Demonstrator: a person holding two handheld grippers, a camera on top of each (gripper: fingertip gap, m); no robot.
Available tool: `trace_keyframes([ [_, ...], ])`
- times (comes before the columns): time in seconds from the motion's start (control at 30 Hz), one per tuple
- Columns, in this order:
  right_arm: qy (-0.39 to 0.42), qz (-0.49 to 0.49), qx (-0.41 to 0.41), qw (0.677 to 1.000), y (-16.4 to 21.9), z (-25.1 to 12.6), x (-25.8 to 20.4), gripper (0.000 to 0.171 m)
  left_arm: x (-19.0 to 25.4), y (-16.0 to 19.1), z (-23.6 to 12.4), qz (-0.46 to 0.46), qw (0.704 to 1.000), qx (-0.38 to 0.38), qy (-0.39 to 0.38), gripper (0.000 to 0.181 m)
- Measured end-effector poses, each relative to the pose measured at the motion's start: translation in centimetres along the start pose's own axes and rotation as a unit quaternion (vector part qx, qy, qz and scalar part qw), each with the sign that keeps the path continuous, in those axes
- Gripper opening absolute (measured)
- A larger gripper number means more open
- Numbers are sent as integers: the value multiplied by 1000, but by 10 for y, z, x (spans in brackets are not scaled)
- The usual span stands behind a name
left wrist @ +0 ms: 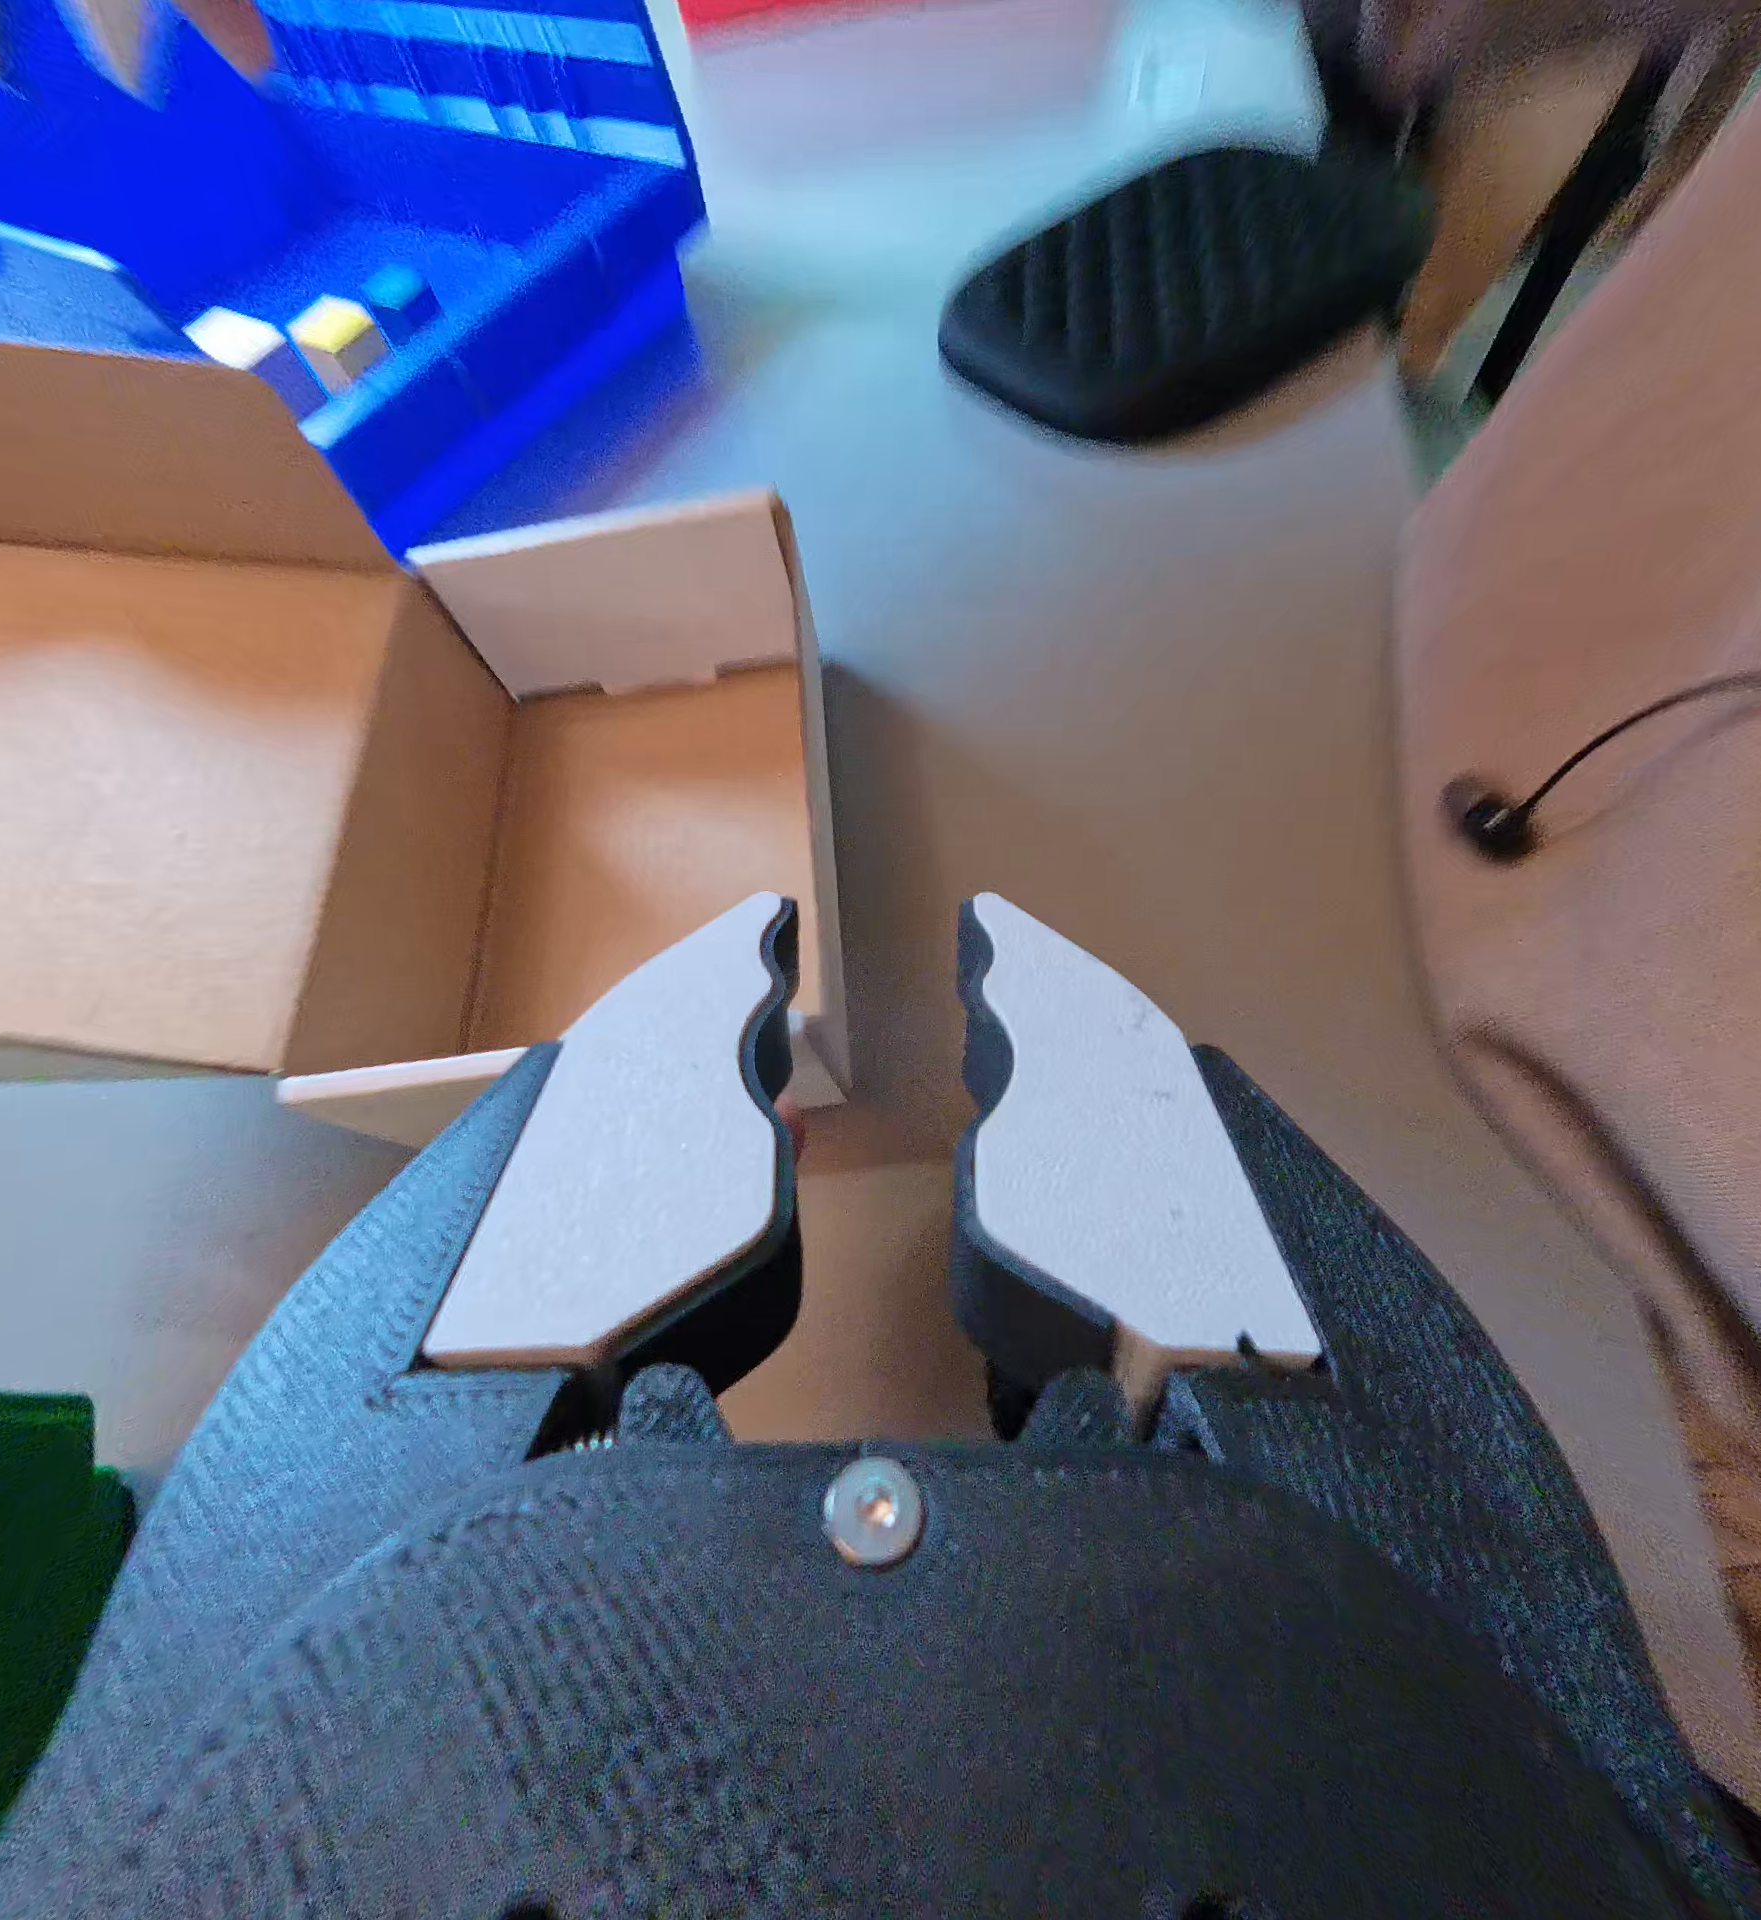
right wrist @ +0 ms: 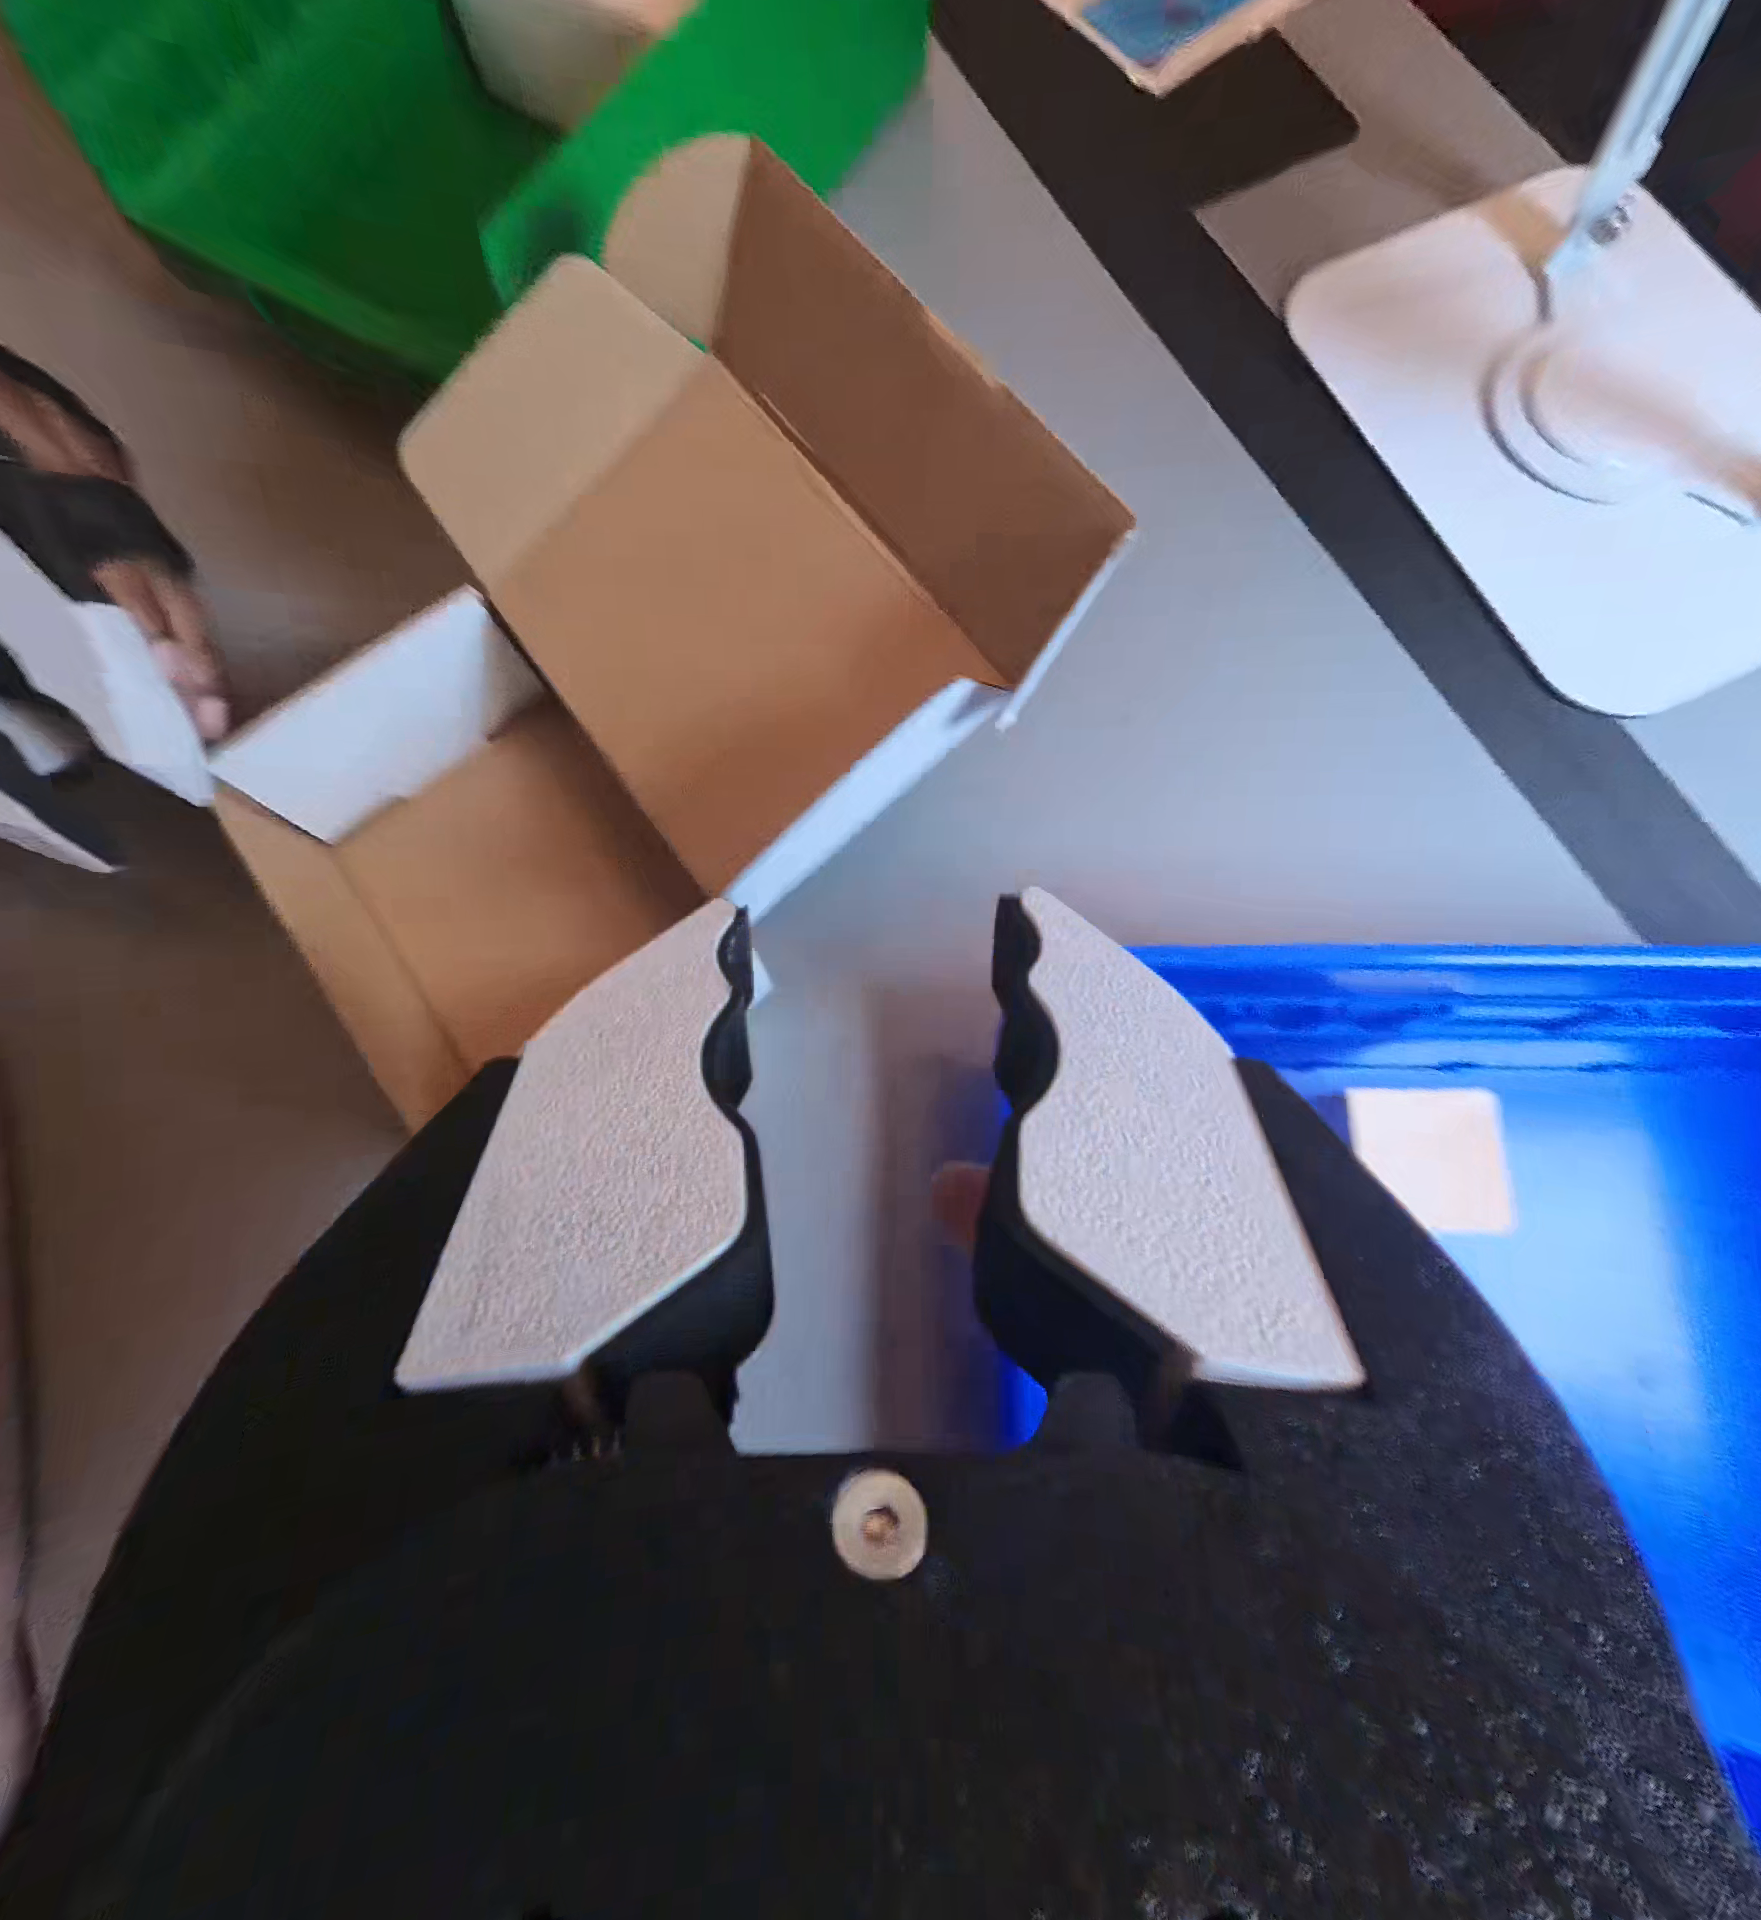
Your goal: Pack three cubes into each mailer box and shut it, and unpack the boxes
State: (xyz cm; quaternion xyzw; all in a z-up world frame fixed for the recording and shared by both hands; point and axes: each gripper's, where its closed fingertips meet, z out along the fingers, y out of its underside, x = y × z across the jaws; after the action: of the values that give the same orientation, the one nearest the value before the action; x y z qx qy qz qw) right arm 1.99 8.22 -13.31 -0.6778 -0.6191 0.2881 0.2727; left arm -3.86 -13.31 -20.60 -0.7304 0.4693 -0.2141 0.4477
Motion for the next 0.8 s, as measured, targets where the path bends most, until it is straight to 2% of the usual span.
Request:
trace_keyframes([
  [0.03, -18, 17, 23, 999, 0, 5, -11, 45, -6, -10, -12, -30, 999, 41, 3, 28],
  [0.1, -43, 56, 55, 996, 7, 16, -26, 48, -31, -23, -37, -105, 987, 120, -18, 25],
  [0.17, -49, 90, 85, 991, 12, 25, -31, 48, -72, -21, -54, -206, 960, 173, -77, 26],
  [0.27, -32, 123, 116, 985, 11, 36, -27, 46, -117, -5, -60, -328, 914, 198, -134, 35],
  [0.33, -12, 119, 117, 986, 9, 44, -23, 46, -135, -3, -55, -354, 901, 190, -164, 38],
  [0.43, 11, 95, 111, 989, 4, 53, -22, 28, -155, -5, -46, -338, 902, 159, -214, 41],
  [0.5, 35, 63, 115, 991, 1, 53, -25, 15, -157, -9, -36, -335, 907, 147, -209, 30],
  [0.57, 63, 4, 119, 991, 1, 51, -32, 14, -156, -10, -31, -323, 910, 139, -220, 19],
  [0.7, 127, -109, 153, 974, 10, 37, -50, 15, -134, -21, -30, -245, 932, 137, -228, 17],
  [0.8, 135, -136, 191, 963, 21, 25, -68, 15, -108, -26, -30, -176, 949, 135, -223, 17],
])
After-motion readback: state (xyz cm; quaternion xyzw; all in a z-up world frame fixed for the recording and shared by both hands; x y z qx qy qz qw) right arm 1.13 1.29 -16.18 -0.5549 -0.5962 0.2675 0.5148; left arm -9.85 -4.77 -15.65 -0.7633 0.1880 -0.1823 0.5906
